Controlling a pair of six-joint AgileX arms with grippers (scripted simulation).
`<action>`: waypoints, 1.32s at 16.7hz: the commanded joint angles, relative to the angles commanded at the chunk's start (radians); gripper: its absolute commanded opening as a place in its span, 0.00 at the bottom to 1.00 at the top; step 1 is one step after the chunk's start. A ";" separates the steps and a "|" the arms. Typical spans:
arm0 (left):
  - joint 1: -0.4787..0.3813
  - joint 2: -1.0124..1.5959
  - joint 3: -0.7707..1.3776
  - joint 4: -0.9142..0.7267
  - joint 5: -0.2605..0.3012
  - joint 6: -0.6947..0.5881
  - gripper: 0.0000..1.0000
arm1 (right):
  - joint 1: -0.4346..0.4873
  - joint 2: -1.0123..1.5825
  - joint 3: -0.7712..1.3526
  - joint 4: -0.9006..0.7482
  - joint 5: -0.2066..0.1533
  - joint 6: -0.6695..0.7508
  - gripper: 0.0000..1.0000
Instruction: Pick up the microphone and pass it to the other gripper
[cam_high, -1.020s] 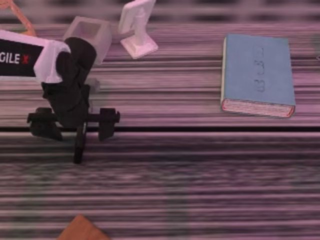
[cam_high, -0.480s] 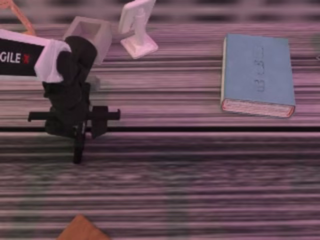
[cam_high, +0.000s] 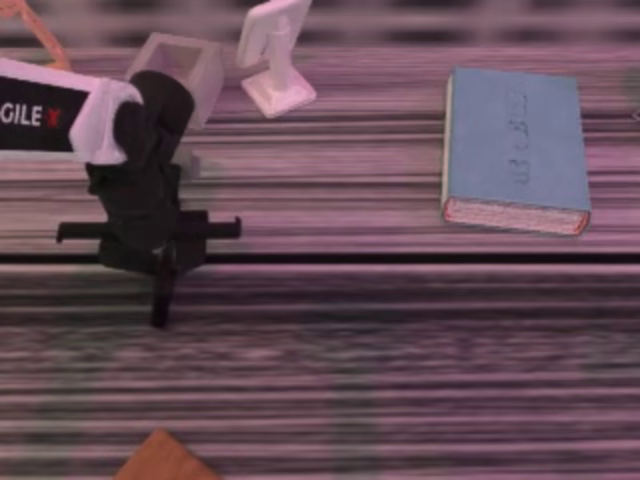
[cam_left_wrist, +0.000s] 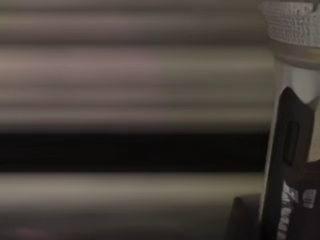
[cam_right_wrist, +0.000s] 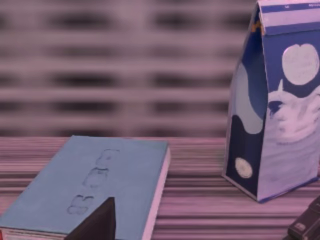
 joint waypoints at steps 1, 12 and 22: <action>0.000 0.000 0.000 0.001 0.000 0.000 0.00 | 0.000 0.000 0.000 0.000 0.000 0.000 1.00; 0.019 -0.108 -0.154 0.598 0.243 0.112 0.00 | 0.000 0.000 0.000 0.000 0.000 0.000 1.00; 0.051 -0.319 -0.394 1.407 0.553 0.259 0.00 | 0.000 0.000 0.000 0.000 0.000 0.000 1.00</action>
